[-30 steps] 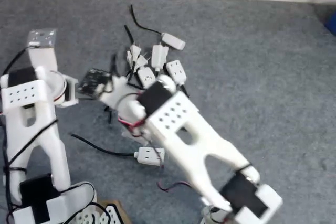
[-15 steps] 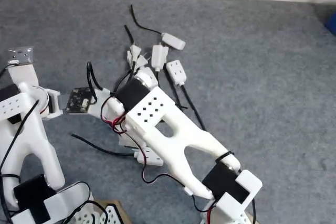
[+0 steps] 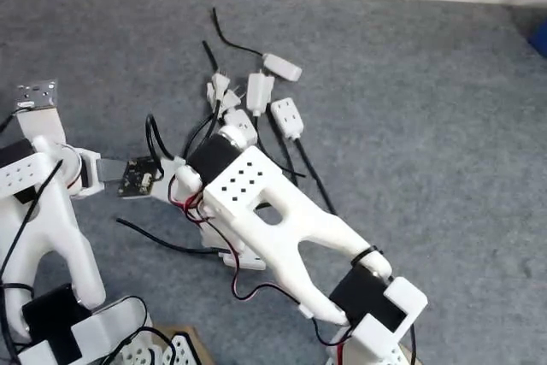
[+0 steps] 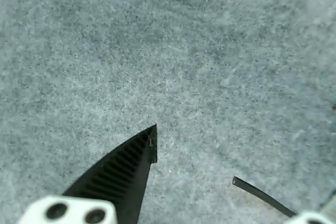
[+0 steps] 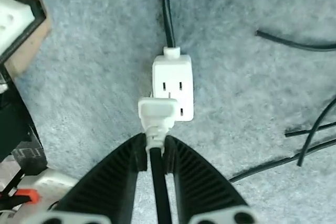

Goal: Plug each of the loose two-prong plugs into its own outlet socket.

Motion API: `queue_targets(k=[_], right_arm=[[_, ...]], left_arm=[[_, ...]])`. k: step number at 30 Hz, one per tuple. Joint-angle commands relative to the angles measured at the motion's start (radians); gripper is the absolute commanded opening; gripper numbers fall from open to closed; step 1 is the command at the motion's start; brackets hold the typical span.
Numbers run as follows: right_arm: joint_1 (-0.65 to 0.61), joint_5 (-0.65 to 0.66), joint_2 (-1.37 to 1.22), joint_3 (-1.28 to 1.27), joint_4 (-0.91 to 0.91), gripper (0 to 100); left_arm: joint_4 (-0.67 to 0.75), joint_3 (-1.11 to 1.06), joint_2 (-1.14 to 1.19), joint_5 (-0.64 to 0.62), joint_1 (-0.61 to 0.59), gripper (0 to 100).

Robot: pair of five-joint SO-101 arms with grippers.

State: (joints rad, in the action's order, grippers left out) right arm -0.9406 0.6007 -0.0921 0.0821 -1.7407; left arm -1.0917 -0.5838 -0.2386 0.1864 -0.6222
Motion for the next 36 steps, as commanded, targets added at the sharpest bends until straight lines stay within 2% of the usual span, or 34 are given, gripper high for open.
queue_targets(k=[1, 9, 36], right_arm=[[0.03, 0.012, 0.024, -0.03, 0.041, 0.6], [0.033, 0.011, 0.041, -0.142, 0.163, 0.6], [0.027, 0.014, 0.036, -0.058, 0.157, 0.6]], left_arm=[[0.015, 0.005, -0.004, 0.005, -0.008, 51], [0.015, 0.004, -0.004, 0.005, -0.01, 51], [0.015, 0.012, -0.004, 0.005, -0.01, 51]])
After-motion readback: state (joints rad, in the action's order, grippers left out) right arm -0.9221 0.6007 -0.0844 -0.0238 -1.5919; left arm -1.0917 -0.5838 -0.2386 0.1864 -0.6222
